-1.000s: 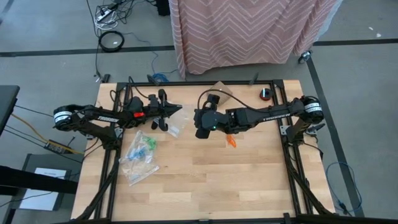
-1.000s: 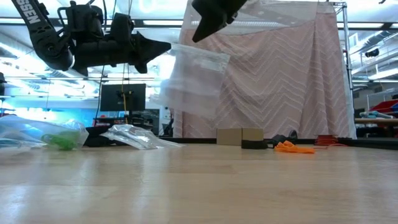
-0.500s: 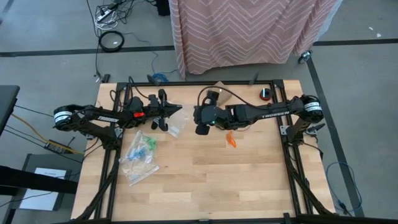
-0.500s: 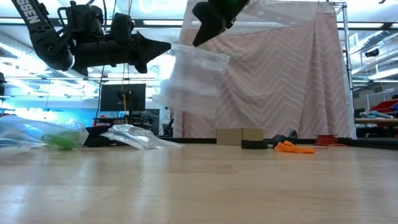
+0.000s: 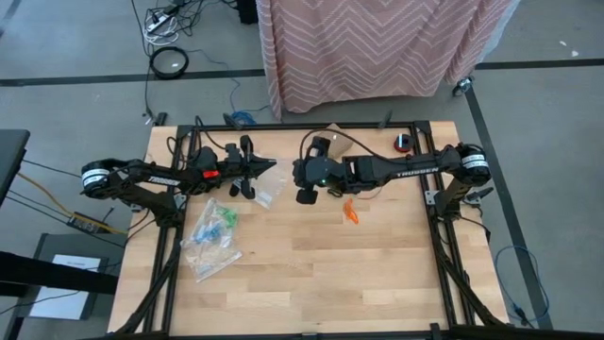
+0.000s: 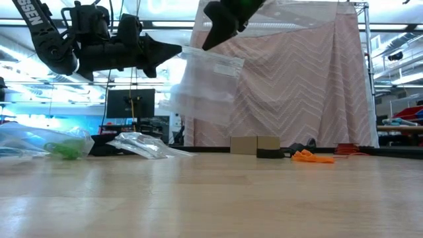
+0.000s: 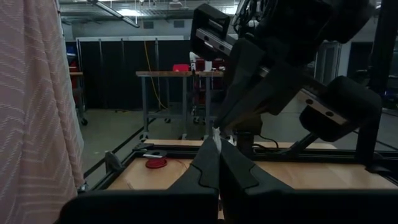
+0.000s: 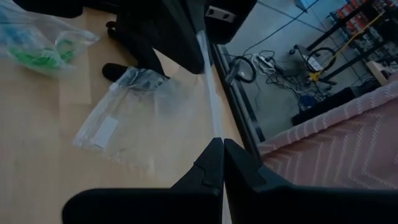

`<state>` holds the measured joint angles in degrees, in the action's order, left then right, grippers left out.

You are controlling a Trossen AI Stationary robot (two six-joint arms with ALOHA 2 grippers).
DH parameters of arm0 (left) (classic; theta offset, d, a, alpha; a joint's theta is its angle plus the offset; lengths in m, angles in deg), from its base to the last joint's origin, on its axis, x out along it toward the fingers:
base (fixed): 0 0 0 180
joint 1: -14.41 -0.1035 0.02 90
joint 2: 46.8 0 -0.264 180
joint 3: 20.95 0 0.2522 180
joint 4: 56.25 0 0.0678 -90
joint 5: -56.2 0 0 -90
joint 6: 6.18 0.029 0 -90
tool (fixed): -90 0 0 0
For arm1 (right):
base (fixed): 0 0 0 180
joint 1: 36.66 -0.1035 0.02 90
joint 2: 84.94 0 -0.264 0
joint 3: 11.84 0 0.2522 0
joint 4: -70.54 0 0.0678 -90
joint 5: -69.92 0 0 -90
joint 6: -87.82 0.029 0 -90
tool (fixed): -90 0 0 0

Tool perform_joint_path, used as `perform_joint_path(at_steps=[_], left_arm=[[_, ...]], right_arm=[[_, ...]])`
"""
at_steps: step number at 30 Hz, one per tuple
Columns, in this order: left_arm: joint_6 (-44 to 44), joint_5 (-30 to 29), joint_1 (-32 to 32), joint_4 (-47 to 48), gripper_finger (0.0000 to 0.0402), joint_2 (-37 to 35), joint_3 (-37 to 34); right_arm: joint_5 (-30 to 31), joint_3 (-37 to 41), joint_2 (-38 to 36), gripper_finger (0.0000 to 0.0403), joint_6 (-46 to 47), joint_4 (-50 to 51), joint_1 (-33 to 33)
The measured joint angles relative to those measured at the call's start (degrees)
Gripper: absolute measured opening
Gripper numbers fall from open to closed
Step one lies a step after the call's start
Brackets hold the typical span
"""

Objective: Sort rubber bands
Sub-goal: Open the transparent zip bag

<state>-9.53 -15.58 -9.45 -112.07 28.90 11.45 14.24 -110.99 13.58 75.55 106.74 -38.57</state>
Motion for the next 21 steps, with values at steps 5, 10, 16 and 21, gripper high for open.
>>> perform_joint_path(at_steps=[5, 10, 16, 21], left_arm=[[0.04, 0.00, 0.00, 0.07, 0.0001, 0.00, 0.00], [0.07, 0.00, 0.00, 0.06, 0.0001, 0.00, 0.00], [0.07, 0.00, 0.00, 0.00, 0.0001, 0.00, 0.00], [0.07, 0.00, 0.00, 0.00, 0.0001, 0.00, 0.00]], right_arm=[[0.25, 0.00, -0.02, 0.0000, -1.47, -1.30, -0.08], [1.96, 0.00, -0.51, 0.0000, -3.50, -2.27, -0.70], [0.10, 0.00, -0.61, 0.0000, -1.41, 0.21, -0.09], [-1.15, 0.00, -0.61, 0.0000, 0.65, 1.92, 0.41]])
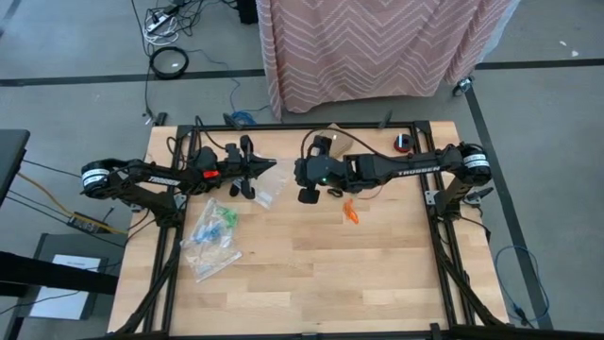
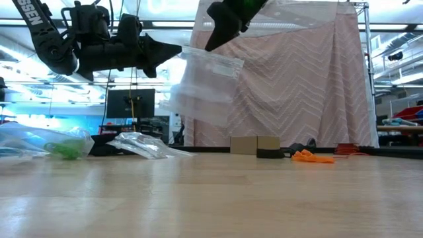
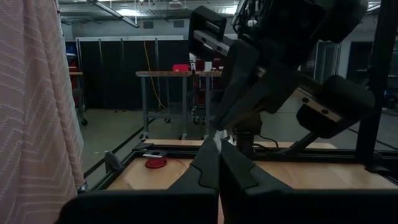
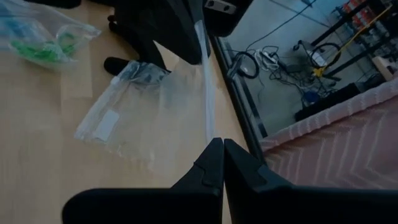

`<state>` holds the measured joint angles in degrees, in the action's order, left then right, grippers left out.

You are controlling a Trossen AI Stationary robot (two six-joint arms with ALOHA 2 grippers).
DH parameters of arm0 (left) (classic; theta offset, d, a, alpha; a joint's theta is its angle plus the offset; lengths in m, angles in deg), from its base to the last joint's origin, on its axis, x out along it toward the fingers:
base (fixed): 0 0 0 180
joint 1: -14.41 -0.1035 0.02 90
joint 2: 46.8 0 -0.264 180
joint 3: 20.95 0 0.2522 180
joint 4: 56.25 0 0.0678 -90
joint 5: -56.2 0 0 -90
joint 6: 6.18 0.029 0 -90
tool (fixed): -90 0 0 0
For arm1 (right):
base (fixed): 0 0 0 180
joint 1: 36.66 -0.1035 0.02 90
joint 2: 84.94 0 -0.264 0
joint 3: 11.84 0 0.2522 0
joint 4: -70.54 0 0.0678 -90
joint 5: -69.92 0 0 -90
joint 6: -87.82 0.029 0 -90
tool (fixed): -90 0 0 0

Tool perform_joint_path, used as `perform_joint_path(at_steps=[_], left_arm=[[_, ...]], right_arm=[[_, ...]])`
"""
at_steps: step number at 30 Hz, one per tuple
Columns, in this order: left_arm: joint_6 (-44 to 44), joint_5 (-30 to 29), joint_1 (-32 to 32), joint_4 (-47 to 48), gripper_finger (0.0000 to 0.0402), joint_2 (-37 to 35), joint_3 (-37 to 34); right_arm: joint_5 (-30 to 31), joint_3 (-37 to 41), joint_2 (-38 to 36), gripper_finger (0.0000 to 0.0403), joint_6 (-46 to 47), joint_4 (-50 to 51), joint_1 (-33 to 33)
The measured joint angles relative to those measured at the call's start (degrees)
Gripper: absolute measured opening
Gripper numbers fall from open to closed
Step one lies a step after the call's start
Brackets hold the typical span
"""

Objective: Sort rubber bands
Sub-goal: Open the transparent zip bag

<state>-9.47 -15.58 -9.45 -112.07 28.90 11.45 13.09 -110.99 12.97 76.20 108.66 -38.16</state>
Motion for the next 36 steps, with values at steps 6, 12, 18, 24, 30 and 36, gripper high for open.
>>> perform_joint_path(at_steps=[6, 12, 18, 24, 30, 36], left_arm=[[-0.08, 0.00, 0.00, -0.34, 0.0001, 0.00, 0.00], [-1.01, 0.00, 0.01, -1.50, 0.0001, 0.00, 0.00], [-1.46, -0.36, 0.68, -2.71, 0.0001, 0.02, 0.00], [-1.24, -1.12, 2.42, -2.79, 0.0001, 0.02, 0.33], [-0.18, -2.84, 4.10, -1.85, 0.0001, 0.02, 0.35], [0.01, -4.93, 5.10, -1.85, 0.0001, 0.00, 0.35]], right_arm=[[-2.45, 0.00, -0.02, 0.0000, 1.30, -0.02, 0.17], [-5.81, 0.00, 0.04, 0.0000, 3.56, -0.08, 0.20], [-8.08, -0.02, 1.23, 0.0000, 5.48, -0.39, 0.26], [-9.40, 0.00, 3.61, 0.0000, 6.20, -1.66, 0.52], [-9.26, 0.02, 4.24, 0.0000, 6.07, -4.65, 0.55], [-7.97, 0.04, 4.17, 0.0000, 5.74, -6.99, 0.55]])
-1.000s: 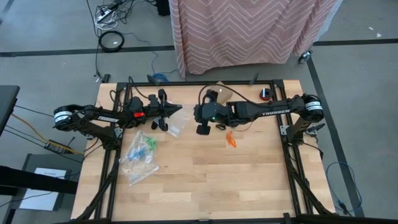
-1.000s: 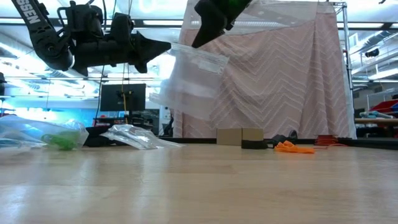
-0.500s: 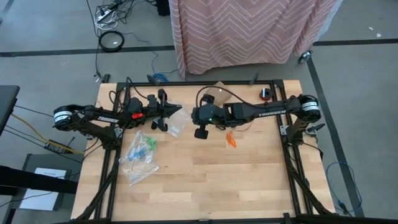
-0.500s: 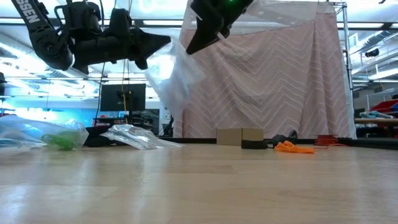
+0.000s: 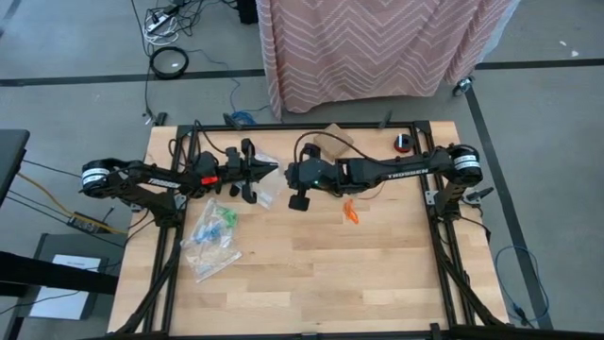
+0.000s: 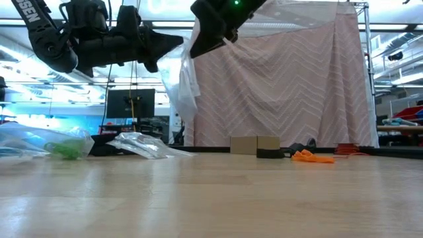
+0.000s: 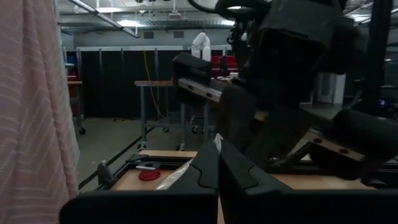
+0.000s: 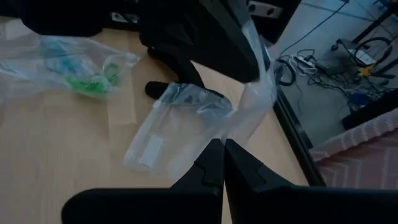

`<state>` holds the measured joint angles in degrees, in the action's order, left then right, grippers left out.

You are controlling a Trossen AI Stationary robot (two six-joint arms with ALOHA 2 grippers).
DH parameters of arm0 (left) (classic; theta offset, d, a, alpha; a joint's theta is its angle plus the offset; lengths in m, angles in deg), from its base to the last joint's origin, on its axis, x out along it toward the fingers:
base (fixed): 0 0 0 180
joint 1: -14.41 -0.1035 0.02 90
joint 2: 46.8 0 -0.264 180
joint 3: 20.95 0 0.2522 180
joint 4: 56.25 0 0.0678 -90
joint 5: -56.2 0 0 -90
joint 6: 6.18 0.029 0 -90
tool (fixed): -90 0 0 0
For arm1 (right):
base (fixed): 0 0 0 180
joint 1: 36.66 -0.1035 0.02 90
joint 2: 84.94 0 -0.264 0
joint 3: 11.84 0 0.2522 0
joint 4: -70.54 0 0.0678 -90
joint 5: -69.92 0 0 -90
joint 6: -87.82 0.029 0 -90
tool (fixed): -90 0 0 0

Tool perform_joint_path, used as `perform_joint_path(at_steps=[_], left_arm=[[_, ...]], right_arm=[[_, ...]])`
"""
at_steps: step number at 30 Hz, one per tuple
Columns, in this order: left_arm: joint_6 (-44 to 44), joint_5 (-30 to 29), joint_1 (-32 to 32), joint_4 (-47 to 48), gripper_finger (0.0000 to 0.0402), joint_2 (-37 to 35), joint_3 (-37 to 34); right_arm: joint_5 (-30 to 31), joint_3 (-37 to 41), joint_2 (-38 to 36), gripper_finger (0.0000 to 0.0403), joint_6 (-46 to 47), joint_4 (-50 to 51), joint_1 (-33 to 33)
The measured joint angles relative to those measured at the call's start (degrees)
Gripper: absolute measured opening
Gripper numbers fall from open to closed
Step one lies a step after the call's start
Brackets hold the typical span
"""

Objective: Sort rubber bands
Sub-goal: Open the transparent zip bag

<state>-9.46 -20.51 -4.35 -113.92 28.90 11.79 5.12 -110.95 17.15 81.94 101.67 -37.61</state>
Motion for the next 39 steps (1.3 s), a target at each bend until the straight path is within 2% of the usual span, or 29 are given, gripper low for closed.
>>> perform_joint_path(at_steps=[4, 19, 22, 27, 30, 35, 39], left_arm=[[0.04, -1.02, 0.04, 0.05, 0.0001, 0.00, 0.00], [-0.09, -3.69, 0.95, -2.22, 0.0001, 0.02, -0.02], [-0.20, -3.74, 1.57, -2.54, 0.0001, 0.02, -0.02], [-2.24, -4.21, 2.70, -2.15, 0.0001, 0.02, -0.02], [-3.03, -3.52, 3.22, -2.38, 0.0001, 0.02, -0.02], [-4.15, -3.12, 3.23, -2.51, 0.0001, 0.02, -0.02], [-5.14, -1.87, 3.23, -2.29, 0.0001, 0.02, -0.02]], right_arm=[[-2.47, 0.00, 0.00, 0.0000, 0.78, -0.24, 0.04], [-2.88, -0.02, 0.00, 0.0000, 3.29, -1.10, 0.96], [0.49, -0.02, -0.01, 0.0000, 4.98, -1.02, 0.95], [11.50, -0.02, -0.02, 0.0000, 6.17, -1.34, 0.47], [11.31, -0.02, -0.02, 0.0000, 4.98, -2.25, 0.41], [5.82, -0.02, -0.02, 0.0000, 0.61, -2.54, 0.57], [9.31, -0.02, -0.02, 0.0000, -0.21, -2.54, -0.41]])
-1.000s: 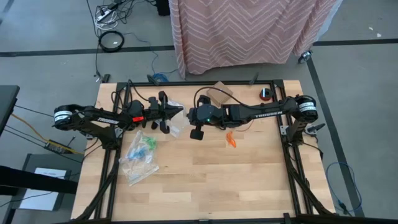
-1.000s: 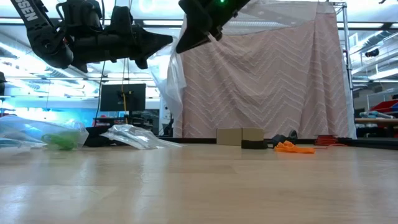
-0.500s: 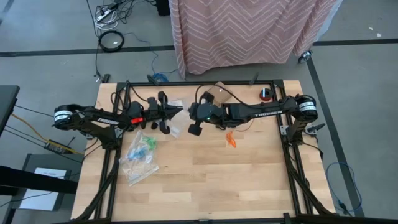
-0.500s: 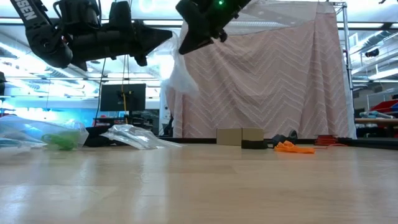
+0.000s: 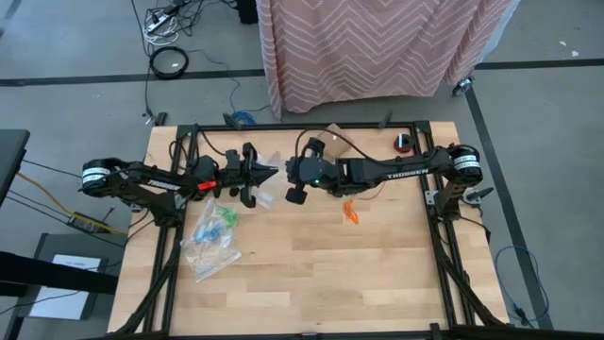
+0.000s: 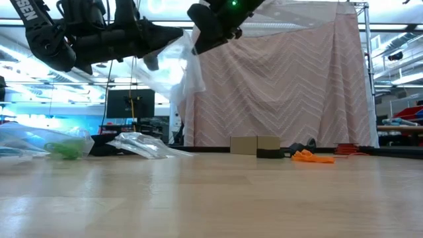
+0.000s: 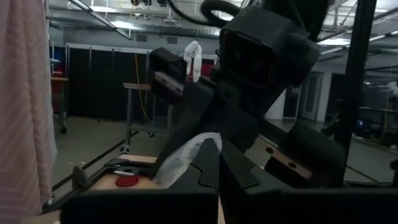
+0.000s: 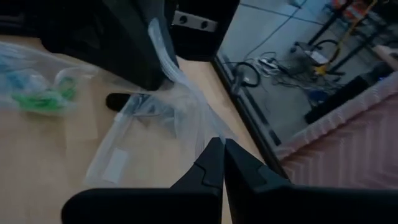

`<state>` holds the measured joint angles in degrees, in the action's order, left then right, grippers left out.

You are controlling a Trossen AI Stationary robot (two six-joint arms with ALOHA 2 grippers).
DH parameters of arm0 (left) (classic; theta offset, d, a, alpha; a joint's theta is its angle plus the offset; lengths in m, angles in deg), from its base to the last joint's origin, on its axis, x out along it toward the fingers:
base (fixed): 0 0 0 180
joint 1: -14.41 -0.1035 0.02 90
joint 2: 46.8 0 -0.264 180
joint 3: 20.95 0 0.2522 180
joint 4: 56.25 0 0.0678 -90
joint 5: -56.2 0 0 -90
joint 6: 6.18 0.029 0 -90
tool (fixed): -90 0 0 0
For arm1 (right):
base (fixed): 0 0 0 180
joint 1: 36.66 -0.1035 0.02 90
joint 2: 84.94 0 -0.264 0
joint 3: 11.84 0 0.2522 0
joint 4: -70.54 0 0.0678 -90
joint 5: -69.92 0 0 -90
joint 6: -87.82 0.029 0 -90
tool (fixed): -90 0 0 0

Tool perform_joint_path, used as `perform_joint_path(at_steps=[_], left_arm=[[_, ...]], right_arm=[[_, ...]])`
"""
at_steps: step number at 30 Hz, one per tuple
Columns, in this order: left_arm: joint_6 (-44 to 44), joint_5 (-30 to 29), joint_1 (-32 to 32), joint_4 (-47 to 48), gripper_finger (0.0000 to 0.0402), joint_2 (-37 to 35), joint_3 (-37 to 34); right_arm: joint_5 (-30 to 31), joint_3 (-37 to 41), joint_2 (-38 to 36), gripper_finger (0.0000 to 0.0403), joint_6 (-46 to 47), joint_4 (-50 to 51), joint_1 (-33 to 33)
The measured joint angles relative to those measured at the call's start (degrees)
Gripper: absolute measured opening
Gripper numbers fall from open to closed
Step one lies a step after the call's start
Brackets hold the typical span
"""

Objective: Sort rubber bands
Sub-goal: Open the transparent zip bag

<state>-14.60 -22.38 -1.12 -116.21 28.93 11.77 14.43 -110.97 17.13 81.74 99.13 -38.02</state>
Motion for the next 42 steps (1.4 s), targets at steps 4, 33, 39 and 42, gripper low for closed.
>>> perform_joint_path(at_steps=[4, 33, 39, 42], left_arm=[[-2.63, 0.45, -0.06, 0.94, 0.0001, 0.02, 0.00], [-6.33, 6.68, -0.13, 1.80, 0.0017, 0.00, 0.00], [-6.65, 5.97, -0.61, 6.63, 0.0017, 0.04, -0.04], [-5.53, 5.43, -0.85, 7.74, 0.0012, 0.00, 0.00]], right_arm=[[5.52, 0.00, 0.00, 0.0000, 1.10, 0.01, -0.03], [-9.48, -0.02, 3.44, 0.0000, -0.08, 4.65, 4.48], [-10.49, -0.04, 3.27, 0.0000, -5.23, 6.82, 3.43], [-10.78, -0.02, 1.89, 0.0000, -5.85, 8.92, 2.57]])
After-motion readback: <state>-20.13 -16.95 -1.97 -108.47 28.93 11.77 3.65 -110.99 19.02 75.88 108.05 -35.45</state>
